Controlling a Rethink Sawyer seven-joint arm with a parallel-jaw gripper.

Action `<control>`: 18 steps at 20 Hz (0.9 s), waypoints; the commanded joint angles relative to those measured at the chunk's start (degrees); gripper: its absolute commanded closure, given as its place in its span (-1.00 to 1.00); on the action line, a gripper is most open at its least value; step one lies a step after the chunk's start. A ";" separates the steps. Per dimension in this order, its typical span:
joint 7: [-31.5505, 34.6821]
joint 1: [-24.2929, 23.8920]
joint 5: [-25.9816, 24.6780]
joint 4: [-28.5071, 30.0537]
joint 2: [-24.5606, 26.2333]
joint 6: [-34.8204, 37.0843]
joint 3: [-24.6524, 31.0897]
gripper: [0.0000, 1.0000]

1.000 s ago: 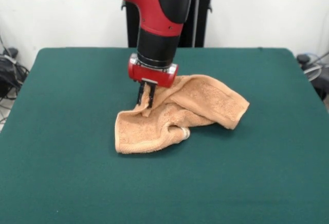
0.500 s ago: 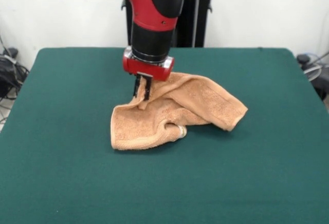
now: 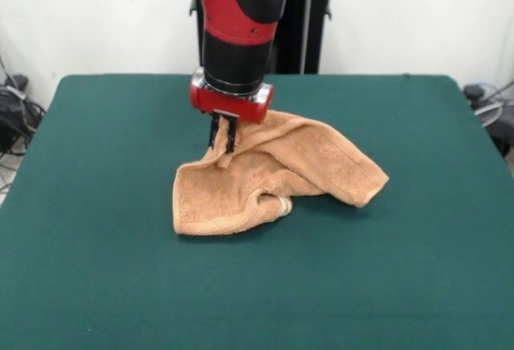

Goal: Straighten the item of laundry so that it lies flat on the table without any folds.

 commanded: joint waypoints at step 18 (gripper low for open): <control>0.28 -12.45 -8.73 9.31 -8.30 -16.48 22.80 -1.00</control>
